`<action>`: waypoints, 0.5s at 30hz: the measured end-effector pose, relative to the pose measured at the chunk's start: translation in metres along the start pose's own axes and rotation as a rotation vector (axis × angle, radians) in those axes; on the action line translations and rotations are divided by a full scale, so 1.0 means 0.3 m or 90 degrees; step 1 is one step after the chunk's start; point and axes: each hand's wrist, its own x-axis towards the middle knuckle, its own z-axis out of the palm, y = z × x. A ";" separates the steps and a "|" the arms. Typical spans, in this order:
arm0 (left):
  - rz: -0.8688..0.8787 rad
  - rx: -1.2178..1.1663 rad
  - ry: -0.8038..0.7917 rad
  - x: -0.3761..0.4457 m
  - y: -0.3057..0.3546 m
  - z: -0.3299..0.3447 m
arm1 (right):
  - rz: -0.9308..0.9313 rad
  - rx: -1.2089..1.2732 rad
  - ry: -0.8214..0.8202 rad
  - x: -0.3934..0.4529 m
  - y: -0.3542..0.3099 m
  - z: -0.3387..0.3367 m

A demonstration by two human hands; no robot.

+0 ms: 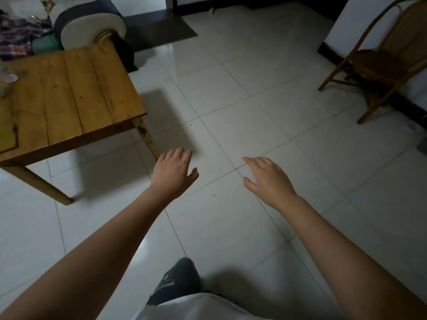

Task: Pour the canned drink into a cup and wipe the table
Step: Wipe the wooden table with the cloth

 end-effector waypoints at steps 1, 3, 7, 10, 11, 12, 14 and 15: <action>-0.001 -0.003 0.000 0.031 0.003 0.000 | 0.000 0.003 0.001 0.028 0.015 -0.006; -0.008 -0.006 -0.002 0.099 0.002 -0.002 | -0.003 0.007 0.002 0.093 0.042 -0.016; -0.024 -0.013 0.000 0.267 -0.028 -0.006 | -0.006 0.001 0.001 0.261 0.091 -0.036; -0.035 -0.028 0.015 0.426 -0.069 -0.015 | -0.003 -0.004 0.005 0.421 0.130 -0.049; -0.038 -0.031 0.020 0.481 -0.085 -0.020 | -0.001 -0.004 0.008 0.478 0.141 -0.056; -0.041 -0.035 0.024 0.540 -0.104 -0.026 | 0.003 -0.001 0.014 0.540 0.152 -0.064; -0.050 -0.048 0.032 0.658 -0.139 -0.043 | 0.012 0.002 0.027 0.663 0.170 -0.084; -0.055 -0.055 0.034 0.716 -0.155 -0.052 | 0.015 0.003 0.030 0.724 0.179 -0.095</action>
